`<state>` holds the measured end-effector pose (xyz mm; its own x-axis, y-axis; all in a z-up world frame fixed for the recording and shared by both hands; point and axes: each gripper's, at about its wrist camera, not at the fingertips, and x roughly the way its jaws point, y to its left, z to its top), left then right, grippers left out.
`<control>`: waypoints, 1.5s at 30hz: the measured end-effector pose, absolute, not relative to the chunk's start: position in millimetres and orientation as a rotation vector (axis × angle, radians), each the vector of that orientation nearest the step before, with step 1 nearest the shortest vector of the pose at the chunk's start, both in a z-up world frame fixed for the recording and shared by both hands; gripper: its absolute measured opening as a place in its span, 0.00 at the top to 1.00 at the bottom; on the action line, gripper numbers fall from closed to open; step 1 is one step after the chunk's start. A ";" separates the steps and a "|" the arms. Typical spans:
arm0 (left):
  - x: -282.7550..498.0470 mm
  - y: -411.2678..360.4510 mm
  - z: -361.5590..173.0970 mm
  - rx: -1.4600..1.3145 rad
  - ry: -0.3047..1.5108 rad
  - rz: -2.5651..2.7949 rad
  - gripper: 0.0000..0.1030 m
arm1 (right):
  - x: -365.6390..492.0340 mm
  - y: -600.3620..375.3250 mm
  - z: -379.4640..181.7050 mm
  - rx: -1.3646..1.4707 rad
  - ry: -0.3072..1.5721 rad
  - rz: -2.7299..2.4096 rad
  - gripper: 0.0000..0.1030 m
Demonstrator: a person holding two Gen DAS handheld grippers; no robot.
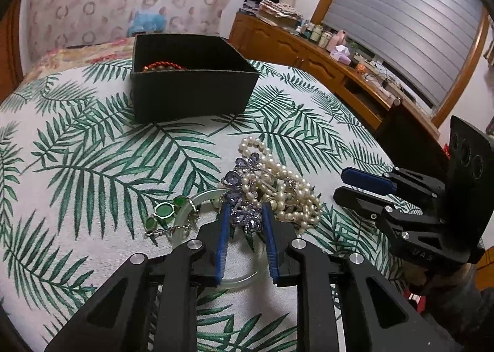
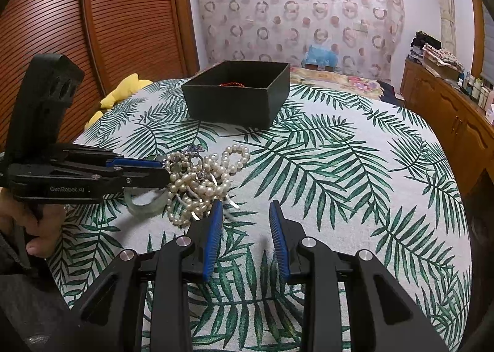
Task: Organize jewelry
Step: 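Lower the left tool onto the blue crystal brooch and close it, then lift the blue brooch from the pearls toward the black box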
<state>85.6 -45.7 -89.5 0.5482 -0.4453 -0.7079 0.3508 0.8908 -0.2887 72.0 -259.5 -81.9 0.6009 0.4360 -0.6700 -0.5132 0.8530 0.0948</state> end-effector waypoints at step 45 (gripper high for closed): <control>71.0 25.4 -26.3 0.039 0.657 -0.150 0.81 | 88.3 -165.6 -70.5 -0.205 0.767 0.790 0.67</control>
